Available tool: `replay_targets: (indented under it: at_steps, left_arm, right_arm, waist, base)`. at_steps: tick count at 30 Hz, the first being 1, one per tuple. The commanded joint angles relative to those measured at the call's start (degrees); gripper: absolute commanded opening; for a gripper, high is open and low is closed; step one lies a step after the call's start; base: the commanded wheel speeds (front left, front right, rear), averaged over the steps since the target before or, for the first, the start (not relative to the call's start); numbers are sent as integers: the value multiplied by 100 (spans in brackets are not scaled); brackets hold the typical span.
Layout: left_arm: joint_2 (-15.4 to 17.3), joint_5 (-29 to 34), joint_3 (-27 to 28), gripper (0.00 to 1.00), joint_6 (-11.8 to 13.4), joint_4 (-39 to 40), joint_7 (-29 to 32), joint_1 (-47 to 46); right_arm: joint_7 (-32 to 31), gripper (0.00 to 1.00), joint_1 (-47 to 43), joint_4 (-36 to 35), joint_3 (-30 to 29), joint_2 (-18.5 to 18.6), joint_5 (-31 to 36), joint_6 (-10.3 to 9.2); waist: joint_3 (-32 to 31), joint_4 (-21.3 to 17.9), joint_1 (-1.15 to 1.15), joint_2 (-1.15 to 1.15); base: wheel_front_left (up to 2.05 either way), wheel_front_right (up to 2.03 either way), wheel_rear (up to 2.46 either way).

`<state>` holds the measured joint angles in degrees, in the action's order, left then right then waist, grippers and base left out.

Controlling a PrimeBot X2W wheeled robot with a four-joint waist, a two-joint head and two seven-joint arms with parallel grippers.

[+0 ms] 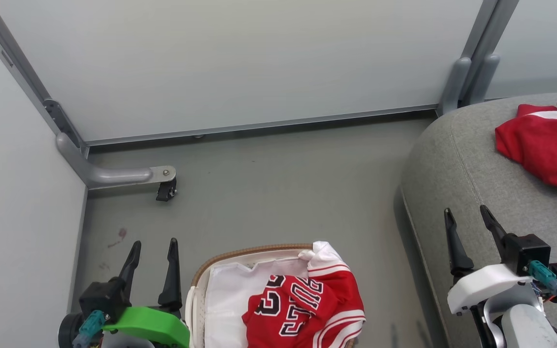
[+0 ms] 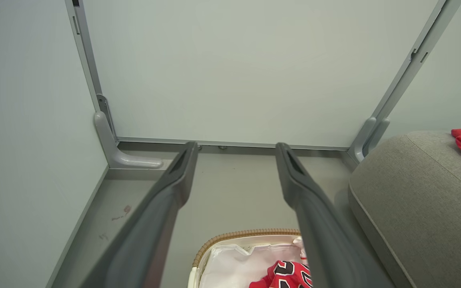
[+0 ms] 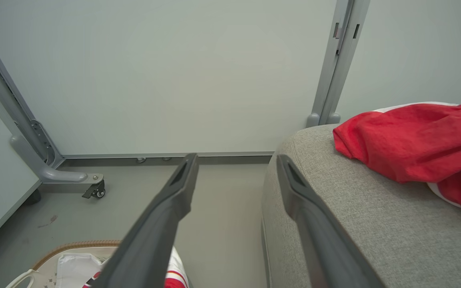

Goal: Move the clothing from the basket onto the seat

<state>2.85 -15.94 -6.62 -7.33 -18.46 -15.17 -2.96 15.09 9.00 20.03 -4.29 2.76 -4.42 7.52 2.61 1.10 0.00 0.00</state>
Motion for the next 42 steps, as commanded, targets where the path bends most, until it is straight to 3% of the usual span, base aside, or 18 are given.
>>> replay_targets:
  at_steps: [1, 13, 21, 35, 42]
  left_arm:
    - [8, -13, 1, 100, -21, 3, 3, -9]
    - [8, 4, -40, 100, -24, -16, 3, -63]
    - [9, 90, -449, 100, -21, -287, 3, -406]
    - [30, -87, -1780, 100, -15, -2521, 16, -2200]
    - [286, -416, -2451, 100, -10, -3693, 376, -2998]
  right_arm:
    - [12, 100, 4, -24, 13, 25, -24, -6]
    - [13, 100, 47, -57, 33, 24, -75, -6]
    - [12, 100, 260, -129, 131, 24, -116, -6]
    - [13, 100, 946, -427, 589, 19, -319, -6]
    - [13, 100, 1258, -682, 873, 17, -592, -6]
  waist:
    - [1, 4, 0, 0]
    - [77, -35, 0, 0]
    - [446, -203, 0, 0]
    - [1912, -1079, 0, 0]
    - [2734, -1544, 0, 0]
  base:
    - [0, 0, 0]
    - [0, 0, 0]
    - [0, 0, 0]
    - [0, 0, 0]
    - [0, 0, 0]
